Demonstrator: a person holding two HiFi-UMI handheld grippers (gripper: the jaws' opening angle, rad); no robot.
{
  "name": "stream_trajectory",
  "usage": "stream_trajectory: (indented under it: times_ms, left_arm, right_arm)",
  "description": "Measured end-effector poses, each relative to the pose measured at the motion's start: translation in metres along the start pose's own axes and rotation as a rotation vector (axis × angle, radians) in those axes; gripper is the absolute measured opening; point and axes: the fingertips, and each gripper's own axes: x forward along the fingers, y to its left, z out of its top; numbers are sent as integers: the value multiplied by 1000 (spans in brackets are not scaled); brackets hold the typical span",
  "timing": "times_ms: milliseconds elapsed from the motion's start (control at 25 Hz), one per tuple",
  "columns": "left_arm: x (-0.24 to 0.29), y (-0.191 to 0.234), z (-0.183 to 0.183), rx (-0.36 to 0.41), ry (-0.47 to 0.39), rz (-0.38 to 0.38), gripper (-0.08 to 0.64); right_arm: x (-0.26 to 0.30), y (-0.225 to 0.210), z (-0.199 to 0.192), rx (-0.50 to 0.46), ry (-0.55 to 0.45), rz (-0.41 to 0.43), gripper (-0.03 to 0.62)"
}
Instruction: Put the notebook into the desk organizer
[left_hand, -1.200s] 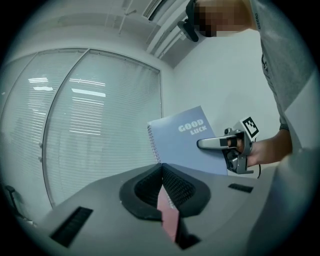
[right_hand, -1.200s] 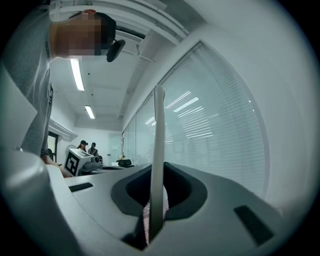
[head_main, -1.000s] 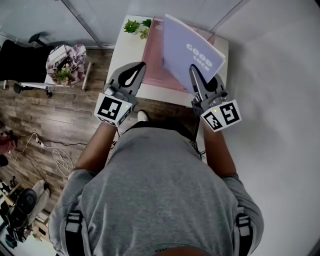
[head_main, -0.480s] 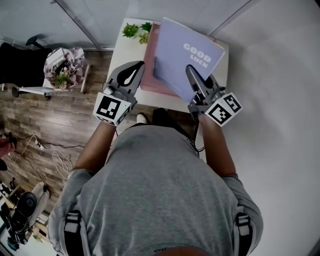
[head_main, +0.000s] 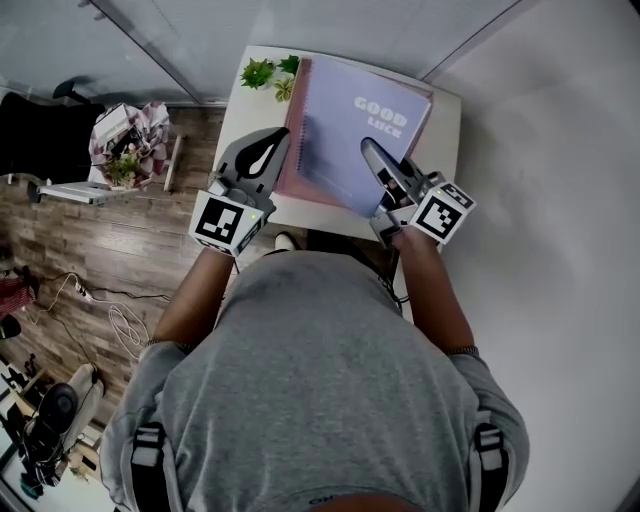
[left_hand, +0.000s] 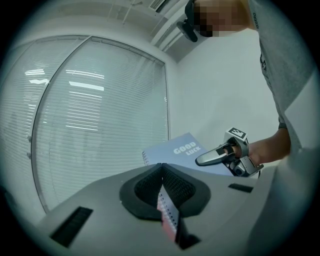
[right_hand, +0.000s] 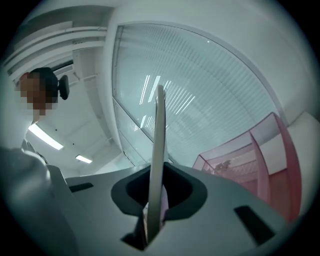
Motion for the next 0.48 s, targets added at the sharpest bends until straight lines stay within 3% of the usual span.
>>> stream_trajectory:
  times_ms: [480]
  left_arm:
    - [21,23,-27,-21,36,22,20]
  right_arm:
    - [38,-50,-11,321,78,36,40]
